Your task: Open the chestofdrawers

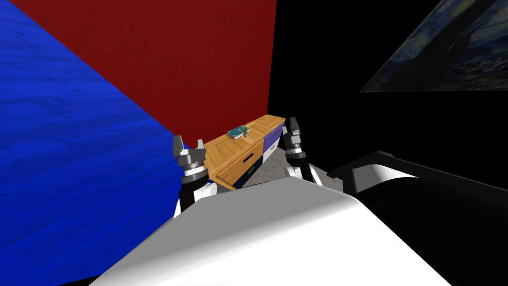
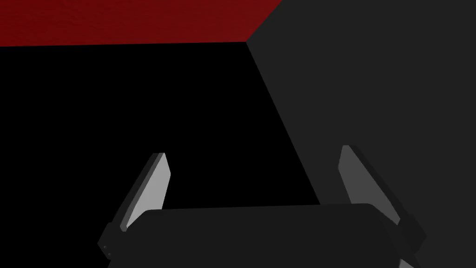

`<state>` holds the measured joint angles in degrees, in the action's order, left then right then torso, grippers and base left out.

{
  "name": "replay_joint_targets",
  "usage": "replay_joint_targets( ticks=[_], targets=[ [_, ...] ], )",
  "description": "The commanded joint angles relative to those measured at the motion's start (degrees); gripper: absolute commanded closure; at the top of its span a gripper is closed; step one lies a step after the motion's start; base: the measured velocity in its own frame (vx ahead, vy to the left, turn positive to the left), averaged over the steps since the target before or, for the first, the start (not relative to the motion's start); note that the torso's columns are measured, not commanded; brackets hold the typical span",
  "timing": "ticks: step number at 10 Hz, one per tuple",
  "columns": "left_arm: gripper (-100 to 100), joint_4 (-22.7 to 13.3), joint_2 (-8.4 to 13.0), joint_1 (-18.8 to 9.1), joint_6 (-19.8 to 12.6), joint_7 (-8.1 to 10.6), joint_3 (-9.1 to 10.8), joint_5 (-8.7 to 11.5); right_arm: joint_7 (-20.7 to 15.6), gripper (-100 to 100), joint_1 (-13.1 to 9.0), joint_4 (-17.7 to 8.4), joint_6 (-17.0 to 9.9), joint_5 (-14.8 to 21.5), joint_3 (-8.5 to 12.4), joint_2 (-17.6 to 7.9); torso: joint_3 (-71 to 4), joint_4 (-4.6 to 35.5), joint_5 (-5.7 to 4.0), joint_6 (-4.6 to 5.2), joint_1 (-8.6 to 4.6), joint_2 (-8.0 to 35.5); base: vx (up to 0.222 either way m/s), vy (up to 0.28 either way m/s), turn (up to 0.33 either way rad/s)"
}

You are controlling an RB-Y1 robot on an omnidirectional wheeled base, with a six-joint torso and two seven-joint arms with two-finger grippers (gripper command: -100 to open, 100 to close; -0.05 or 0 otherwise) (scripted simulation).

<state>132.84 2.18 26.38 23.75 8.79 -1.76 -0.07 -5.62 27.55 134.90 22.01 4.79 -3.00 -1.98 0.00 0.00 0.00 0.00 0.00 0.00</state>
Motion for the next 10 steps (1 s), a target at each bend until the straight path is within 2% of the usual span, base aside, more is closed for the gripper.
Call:
replay_joint_targets(
  ticks=[1, 9, 10],
  targets=[
    [0, 0.0, 0.0, 0.0, 0.0, 0.0, 0.0, 0.0, 0.0, 0, 0.0, 0.0, 0.0, 0.0, 0.0, 0.0, -4.67, 2.35, 0.0, 0.0, 0.0, 2.32, 0.0, 0.0, 0.0],
    [0, 0.02, 0.0, 0.0, 0.01, 0.0, 0.0, 0.0, 0.0, 0, 0.0, 0.02, 0.01, 0.0, 0.0, 0.0, -70.73, 35.37, 0.0, 0.0, 0.0, 35.39, 0.0, 0.0, 0.0],
    [0, 0.02, 0.0, 0.0, 0.01, 0.0, 0.0, 0.0, -1.93, -100, -0.36, -0.77, -0.04, 1.05, 0.26, -2.04, -79.19, 39.6, 0.0, 0.0, 0.0, 39.62, 0.005, 0.016, 0.063]
  ],
)
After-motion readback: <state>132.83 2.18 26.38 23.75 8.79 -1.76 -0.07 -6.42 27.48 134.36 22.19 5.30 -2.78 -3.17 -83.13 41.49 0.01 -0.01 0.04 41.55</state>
